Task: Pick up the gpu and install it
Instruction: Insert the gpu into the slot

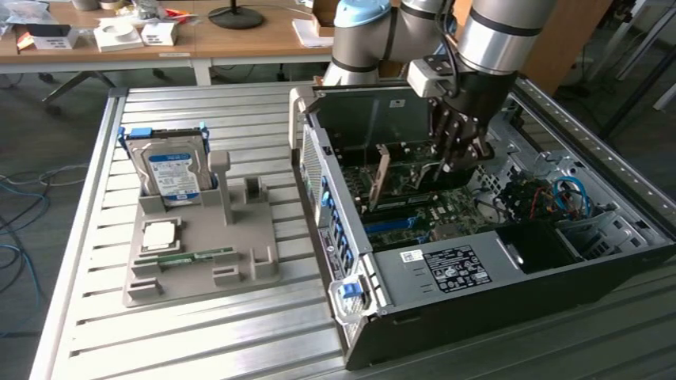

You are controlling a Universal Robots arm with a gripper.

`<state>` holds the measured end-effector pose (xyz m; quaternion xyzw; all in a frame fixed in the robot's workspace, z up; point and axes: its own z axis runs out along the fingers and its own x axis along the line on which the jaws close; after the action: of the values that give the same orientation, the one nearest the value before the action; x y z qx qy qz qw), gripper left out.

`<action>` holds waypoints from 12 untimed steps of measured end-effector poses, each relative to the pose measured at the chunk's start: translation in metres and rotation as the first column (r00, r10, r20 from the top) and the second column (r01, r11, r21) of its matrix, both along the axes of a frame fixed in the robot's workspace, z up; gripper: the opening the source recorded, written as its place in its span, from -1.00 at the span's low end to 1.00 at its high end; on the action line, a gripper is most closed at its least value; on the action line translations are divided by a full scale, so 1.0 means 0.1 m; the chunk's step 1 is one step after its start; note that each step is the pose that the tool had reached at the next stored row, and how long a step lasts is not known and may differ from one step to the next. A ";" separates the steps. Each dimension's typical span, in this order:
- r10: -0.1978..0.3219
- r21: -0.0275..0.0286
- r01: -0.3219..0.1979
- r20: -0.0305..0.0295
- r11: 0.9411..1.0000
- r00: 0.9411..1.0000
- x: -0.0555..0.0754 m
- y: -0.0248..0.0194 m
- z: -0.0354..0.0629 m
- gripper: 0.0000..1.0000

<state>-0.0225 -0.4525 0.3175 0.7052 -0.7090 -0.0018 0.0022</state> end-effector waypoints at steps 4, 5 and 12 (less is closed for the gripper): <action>0.000 0.000 0.000 0.000 1.000 1.000 -0.04 -0.002 -0.001 -0.47; 0.000 0.000 0.000 0.000 1.000 1.000 -0.05 -0.003 -0.001 -0.47; 0.000 0.000 0.000 0.000 1.000 1.000 -0.11 -0.003 -0.044 -0.47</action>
<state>-0.0338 -0.4527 0.3131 0.7053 -0.7089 -0.0019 0.0022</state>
